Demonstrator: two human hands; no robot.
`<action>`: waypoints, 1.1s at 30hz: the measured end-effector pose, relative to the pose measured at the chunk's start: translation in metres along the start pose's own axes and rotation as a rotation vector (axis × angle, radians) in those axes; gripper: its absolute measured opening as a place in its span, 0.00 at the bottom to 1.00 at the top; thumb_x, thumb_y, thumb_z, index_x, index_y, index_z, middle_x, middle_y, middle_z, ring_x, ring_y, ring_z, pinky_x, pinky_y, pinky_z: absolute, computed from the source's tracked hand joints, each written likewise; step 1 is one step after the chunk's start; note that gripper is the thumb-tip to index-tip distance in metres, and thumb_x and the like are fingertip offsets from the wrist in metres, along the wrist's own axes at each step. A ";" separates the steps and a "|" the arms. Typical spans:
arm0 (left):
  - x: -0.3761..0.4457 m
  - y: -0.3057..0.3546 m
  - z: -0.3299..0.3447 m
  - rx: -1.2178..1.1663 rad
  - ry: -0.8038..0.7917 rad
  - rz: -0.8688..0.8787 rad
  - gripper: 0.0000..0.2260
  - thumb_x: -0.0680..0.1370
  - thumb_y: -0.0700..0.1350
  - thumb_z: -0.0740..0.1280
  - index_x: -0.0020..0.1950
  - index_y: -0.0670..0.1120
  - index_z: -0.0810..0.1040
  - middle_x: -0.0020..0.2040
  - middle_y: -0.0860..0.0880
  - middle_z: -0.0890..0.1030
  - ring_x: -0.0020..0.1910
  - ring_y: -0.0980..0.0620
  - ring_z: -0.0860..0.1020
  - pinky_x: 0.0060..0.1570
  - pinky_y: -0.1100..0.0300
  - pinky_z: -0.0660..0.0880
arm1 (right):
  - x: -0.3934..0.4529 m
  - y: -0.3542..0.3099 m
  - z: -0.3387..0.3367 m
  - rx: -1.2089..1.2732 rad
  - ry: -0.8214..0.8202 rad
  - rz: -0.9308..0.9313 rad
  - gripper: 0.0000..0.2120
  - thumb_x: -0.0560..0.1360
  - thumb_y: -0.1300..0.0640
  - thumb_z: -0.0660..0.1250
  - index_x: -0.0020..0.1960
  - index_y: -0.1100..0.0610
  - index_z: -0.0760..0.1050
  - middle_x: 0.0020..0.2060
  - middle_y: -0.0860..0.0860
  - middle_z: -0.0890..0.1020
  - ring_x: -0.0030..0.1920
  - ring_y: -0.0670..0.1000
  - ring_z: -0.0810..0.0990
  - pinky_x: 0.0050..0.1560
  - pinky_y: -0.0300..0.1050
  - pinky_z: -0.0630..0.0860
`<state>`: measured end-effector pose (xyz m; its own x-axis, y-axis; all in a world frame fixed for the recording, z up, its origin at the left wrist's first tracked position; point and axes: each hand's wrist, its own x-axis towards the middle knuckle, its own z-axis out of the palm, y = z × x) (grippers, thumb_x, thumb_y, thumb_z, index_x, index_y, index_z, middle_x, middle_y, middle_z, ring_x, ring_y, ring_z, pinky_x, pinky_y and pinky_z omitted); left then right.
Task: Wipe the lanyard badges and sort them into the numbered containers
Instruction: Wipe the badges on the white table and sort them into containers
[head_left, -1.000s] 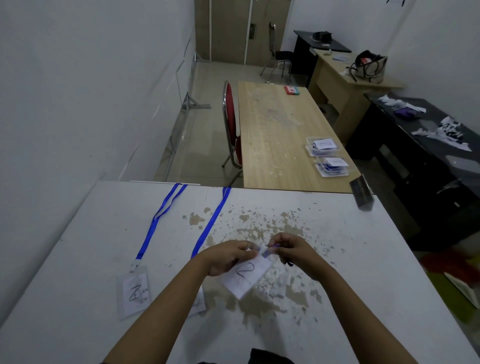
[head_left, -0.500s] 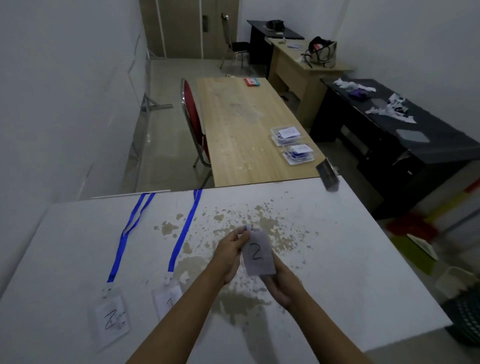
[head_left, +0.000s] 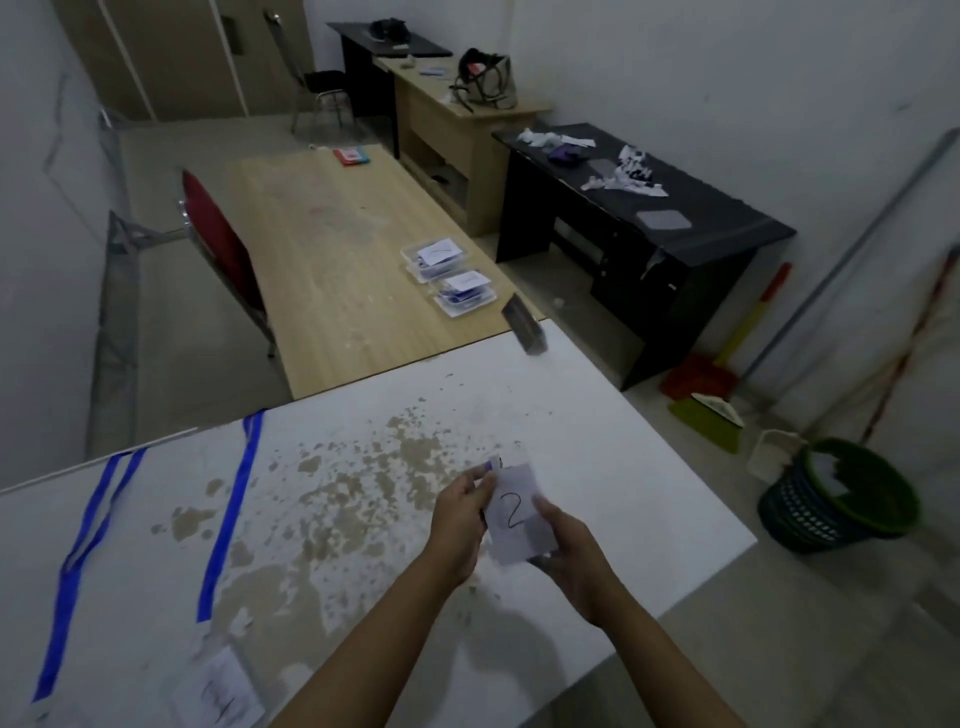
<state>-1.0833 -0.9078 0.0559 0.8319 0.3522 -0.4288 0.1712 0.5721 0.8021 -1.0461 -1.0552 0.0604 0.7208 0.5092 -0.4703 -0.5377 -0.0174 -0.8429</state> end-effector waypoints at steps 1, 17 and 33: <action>0.003 -0.007 0.014 -0.003 -0.015 -0.010 0.13 0.81 0.43 0.63 0.64 0.40 0.75 0.57 0.40 0.82 0.53 0.42 0.82 0.48 0.53 0.81 | -0.003 -0.008 -0.012 -0.084 -0.002 -0.041 0.20 0.73 0.43 0.70 0.60 0.53 0.80 0.56 0.54 0.84 0.56 0.55 0.83 0.52 0.50 0.81; 0.046 -0.140 0.300 0.282 -0.166 -0.062 0.13 0.82 0.45 0.62 0.64 0.44 0.77 0.58 0.43 0.81 0.57 0.43 0.79 0.59 0.50 0.78 | -0.042 -0.074 -0.308 -0.010 0.072 -0.080 0.18 0.80 0.55 0.64 0.69 0.50 0.70 0.60 0.53 0.81 0.57 0.52 0.82 0.52 0.46 0.81; 0.166 -0.142 0.400 0.259 -0.199 -0.049 0.13 0.76 0.45 0.71 0.56 0.39 0.79 0.50 0.44 0.84 0.49 0.48 0.83 0.46 0.60 0.79 | 0.060 -0.154 -0.435 -0.123 0.061 -0.054 0.12 0.79 0.58 0.65 0.62 0.56 0.76 0.52 0.53 0.85 0.49 0.50 0.85 0.45 0.43 0.80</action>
<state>-0.7586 -1.2267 0.0374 0.9020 0.1625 -0.4000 0.3206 0.3686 0.8726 -0.7299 -1.3966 0.0481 0.7744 0.4592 -0.4354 -0.4426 -0.0986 -0.8913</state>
